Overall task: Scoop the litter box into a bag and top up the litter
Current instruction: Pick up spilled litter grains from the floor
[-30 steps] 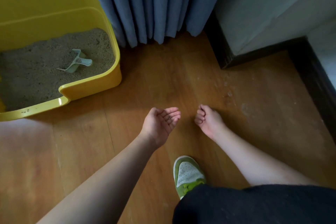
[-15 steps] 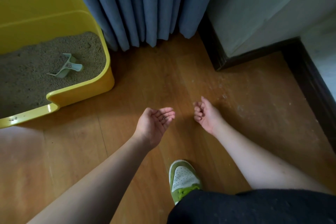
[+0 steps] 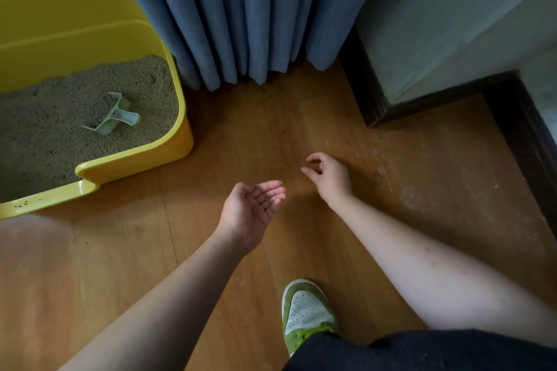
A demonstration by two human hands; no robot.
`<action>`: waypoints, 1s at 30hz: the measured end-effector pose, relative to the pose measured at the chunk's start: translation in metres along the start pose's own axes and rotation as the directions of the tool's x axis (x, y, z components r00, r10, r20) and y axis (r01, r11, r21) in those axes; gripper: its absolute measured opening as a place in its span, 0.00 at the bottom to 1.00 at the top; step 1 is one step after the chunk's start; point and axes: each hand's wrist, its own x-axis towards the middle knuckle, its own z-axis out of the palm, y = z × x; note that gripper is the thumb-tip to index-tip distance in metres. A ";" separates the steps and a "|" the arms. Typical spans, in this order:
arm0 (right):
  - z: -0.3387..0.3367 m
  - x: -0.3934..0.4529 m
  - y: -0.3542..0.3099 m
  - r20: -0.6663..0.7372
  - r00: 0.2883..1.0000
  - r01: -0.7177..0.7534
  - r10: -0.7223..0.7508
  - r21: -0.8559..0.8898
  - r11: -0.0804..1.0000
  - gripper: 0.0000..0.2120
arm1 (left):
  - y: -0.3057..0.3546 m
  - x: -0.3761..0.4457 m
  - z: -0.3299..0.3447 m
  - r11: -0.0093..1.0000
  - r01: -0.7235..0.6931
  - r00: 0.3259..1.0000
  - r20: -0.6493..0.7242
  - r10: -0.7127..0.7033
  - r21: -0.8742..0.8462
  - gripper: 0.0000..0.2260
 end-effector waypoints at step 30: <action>0.000 -0.012 -0.013 0.497 0.863 -0.504 0.092 0.828 0.246 0.13 | 0.014 -0.004 0.000 0.999 -0.032 0.998 -0.047 0.031 -0.015 0.22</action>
